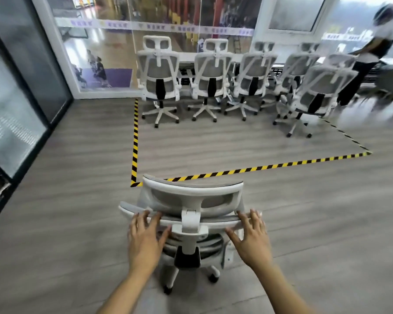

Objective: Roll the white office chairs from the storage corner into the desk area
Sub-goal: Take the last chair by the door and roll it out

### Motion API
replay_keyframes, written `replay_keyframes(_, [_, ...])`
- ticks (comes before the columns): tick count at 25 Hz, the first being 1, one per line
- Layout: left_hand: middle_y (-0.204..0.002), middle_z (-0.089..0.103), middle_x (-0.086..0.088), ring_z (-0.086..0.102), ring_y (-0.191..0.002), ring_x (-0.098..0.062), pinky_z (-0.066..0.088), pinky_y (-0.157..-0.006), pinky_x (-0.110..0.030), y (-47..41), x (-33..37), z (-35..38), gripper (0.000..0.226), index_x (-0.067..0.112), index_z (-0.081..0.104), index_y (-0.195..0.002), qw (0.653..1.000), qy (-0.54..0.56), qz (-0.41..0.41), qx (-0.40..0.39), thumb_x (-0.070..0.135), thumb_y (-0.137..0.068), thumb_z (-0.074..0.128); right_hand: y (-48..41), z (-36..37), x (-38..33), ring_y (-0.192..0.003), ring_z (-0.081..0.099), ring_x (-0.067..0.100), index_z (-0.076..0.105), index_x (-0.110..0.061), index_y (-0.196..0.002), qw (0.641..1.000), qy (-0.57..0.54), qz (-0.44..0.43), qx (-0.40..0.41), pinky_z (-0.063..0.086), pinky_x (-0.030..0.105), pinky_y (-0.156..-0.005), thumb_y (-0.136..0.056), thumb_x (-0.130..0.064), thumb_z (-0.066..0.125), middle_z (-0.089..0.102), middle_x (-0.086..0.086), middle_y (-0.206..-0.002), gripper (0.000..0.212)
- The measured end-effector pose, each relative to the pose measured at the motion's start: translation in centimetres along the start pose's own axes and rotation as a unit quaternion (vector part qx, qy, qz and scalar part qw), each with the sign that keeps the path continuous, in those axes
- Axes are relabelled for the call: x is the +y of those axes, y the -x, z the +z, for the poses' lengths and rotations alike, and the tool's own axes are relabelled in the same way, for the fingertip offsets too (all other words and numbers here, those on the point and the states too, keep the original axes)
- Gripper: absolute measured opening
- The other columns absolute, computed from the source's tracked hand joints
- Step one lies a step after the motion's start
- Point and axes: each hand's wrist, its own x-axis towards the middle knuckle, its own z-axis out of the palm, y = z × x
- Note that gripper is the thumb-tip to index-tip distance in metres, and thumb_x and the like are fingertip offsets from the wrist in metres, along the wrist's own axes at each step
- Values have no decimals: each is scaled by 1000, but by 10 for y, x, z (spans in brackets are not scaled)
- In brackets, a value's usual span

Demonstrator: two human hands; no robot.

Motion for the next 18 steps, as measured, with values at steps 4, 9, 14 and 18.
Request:
replay_keyframes(4, [-133,52,-8,44,-128,-37,45,-101,-51,-135,59,65,49,33,61,-121,999,-2,43,-9,65,-87,45,-132,-14,44,-155,-11,16,28,-42,-155,997,-66,32,21,14,40,-125,-79,-83,35,0,-1,-169,86])
replay_keyframes(9, [-138,49,-6,38,-134,-34,42,-105,-53,-298,141,156,42,39,55,-124,999,-13,50,-10,60,-88,56,-329,-33,109,-155,-11,17,26,-44,-155,997,-58,32,27,10,41,-126,-84,-79,41,-2,0,-170,81])
replay_keyframes(14, [-145,47,-9,33,-141,-34,38,-111,-51,-456,225,238,44,40,51,-130,999,-41,25,3,61,-92,51,-542,-71,151,-155,-13,18,27,-42,-155,998,-47,18,-26,2,41,-127,-90,-69,51,-3,3,-170,74])
replay_keyframes(18, [-143,48,-11,35,-138,-37,43,-105,-56,-571,269,291,44,37,52,-129,999,-41,4,10,59,-91,52,-687,-89,170,-156,-8,21,29,-38,-155,999,-20,11,-46,-1,42,-126,-91,-70,49,2,7,-170,74])
